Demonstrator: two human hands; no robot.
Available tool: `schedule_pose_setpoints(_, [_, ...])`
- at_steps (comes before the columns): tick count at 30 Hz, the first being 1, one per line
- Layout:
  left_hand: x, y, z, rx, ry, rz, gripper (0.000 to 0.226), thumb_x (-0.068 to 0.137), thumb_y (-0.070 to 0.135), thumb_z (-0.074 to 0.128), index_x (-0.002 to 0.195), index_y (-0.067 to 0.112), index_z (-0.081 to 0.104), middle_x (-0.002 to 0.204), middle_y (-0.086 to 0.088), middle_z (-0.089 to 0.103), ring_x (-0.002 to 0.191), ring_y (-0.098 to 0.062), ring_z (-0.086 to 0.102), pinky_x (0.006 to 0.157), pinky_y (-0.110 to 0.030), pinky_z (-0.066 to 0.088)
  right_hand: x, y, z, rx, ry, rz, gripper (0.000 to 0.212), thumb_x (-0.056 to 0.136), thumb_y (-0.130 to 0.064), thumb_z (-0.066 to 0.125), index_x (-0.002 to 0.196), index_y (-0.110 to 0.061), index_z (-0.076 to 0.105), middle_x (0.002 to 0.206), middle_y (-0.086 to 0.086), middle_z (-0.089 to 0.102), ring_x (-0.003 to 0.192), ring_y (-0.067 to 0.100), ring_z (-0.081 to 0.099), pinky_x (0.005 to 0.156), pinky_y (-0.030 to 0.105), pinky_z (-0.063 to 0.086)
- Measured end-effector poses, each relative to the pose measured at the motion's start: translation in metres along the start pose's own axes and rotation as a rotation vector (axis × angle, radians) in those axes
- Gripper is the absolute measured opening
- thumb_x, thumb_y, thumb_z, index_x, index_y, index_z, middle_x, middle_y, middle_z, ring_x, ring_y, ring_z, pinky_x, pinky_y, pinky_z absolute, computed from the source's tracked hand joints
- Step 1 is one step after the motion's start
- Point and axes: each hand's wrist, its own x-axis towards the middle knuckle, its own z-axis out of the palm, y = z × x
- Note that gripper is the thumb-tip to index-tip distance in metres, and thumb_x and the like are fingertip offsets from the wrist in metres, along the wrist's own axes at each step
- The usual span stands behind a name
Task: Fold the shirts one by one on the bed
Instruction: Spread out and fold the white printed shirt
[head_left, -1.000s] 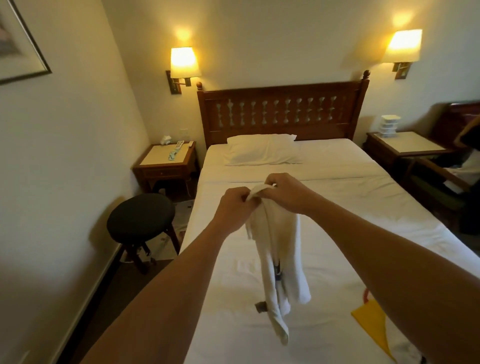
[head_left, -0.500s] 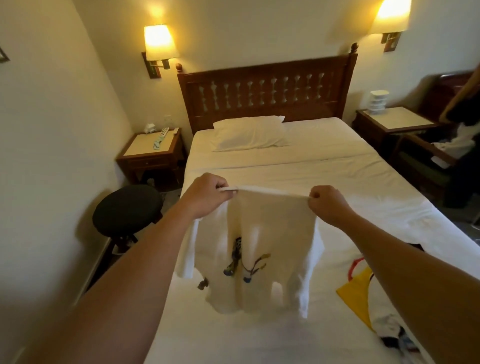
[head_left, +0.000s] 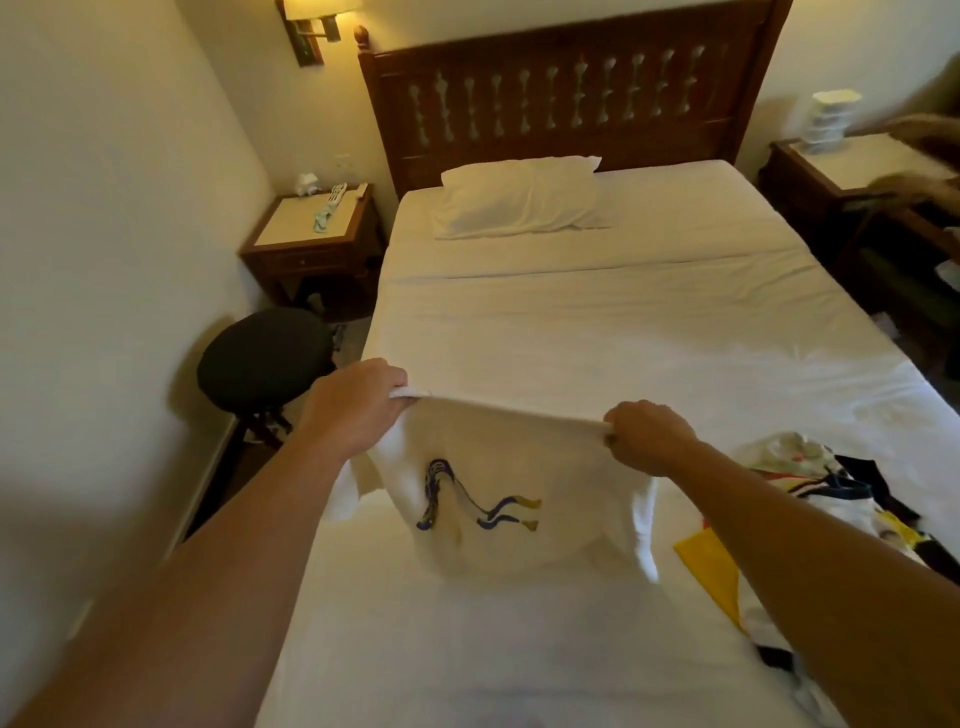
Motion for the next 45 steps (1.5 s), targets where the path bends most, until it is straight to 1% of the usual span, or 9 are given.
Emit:
schedule_pose_setpoints(9, [0.065,-0.024,0.027,0.142,0.064,-0.148,0.015,0.103,0.030,0.055,0.107,0.020,0.066,0.090,-0.001,0.065,0.075,-0.021,0.062,0.070,-0.038,0.055,0.068,0.015,-0.009,0.672,0.295,0.372,0.013,0.088,-0.027,0.073,0.079,-0.019,0.070,0.072,0.000,0.065,0.077,0.027,0.064,0.060,0.028,0.042])
schedule_pose_setpoints(15, [0.144,-0.050,0.043,0.112,0.055,-0.294,0.019,0.104,0.033,0.049,0.103,0.021,0.064,0.082,0.000,0.059,0.070,-0.021,0.059,0.063,-0.032,0.048,0.142,0.012,-0.038,0.544,0.292,0.390,0.022,0.088,-0.037,0.075,0.077,-0.019,0.067,0.076,0.005,0.065,0.074,0.026,0.061,0.064,0.031,0.046])
schedule_pose_setpoints(20, [0.211,-0.056,0.026,-0.024,0.220,-0.378,0.020,0.104,0.030,0.049,0.103,0.019,0.066,0.085,-0.001,0.060,0.075,-0.022,0.058,0.068,-0.034,0.045,0.195,0.005,-0.083,0.639,0.423,0.508,0.038,0.088,-0.029,0.073,0.064,-0.003,0.061,0.059,0.006,0.051,0.057,0.026,0.047,0.054,0.030,0.033])
schedule_pose_setpoints(26, [0.250,-0.072,-0.036,-0.198,0.457,-0.371,0.023,0.104,0.029,0.052,0.102,0.015,0.071,0.087,-0.003,0.060,0.080,-0.021,0.053,0.070,-0.038,0.041,0.223,-0.013,-0.143,1.104,0.721,0.504,0.041,0.082,-0.018,0.071,0.056,-0.013,0.040,0.056,0.002,0.027,0.061,0.022,0.023,0.057,0.033,0.021])
schedule_pose_setpoints(29, [0.244,-0.080,-0.066,-0.181,0.583,-0.359,0.024,0.104,0.029,0.055,0.111,0.013,0.070,0.101,-0.010,0.064,0.083,-0.022,0.049,0.069,-0.039,0.038,0.217,-0.017,-0.163,0.823,0.777,0.372,0.033,0.086,-0.027,0.072,0.065,-0.004,0.058,0.055,0.003,0.047,0.053,0.020,0.038,0.051,0.030,0.031])
schedule_pose_setpoints(32, [0.221,-0.091,-0.072,-0.143,0.642,-0.337,0.024,0.102,0.027,0.057,0.114,0.010,0.069,0.107,-0.014,0.063,0.085,-0.028,0.054,0.069,-0.039,0.038,0.202,-0.016,-0.157,0.375,0.762,0.228,0.036,0.087,-0.044,0.072,0.076,-0.011,0.068,0.072,0.007,0.064,0.065,0.029,0.058,0.062,0.036,0.051])
schedule_pose_setpoints(35, [0.187,-0.102,-0.043,-0.116,0.673,-0.264,0.018,0.098,0.024,0.062,0.107,0.010,0.069,0.102,-0.012,0.062,0.080,-0.025,0.051,0.066,-0.037,0.039,0.185,-0.014,-0.126,0.200,0.733,0.192,0.033,0.089,-0.042,0.072,0.081,-0.010,0.070,0.086,0.008,0.063,0.076,0.035,0.061,0.074,0.038,0.040])
schedule_pose_setpoints(41, [0.075,-0.119,0.100,0.073,0.293,-0.132,0.017,0.085,0.019,0.078,0.097,0.008,0.075,0.092,-0.012,0.064,0.078,-0.032,0.061,0.064,-0.038,0.051,0.134,-0.006,0.010,0.060,0.461,0.221,0.015,0.091,-0.027,0.063,0.092,-0.018,0.075,0.092,0.005,0.063,0.088,0.031,0.061,0.080,0.039,0.036])
schedule_pose_setpoints(45, [0.000,-0.111,0.223,0.176,-0.070,-0.150,0.015,0.075,0.019,0.083,0.083,0.010,0.074,0.081,-0.010,0.062,0.070,-0.032,0.058,0.063,-0.039,0.045,0.096,0.005,0.145,-0.065,0.245,0.207,0.006,0.074,-0.017,0.077,0.073,-0.017,0.071,0.078,0.004,0.058,0.075,0.032,0.062,0.073,0.039,0.034])
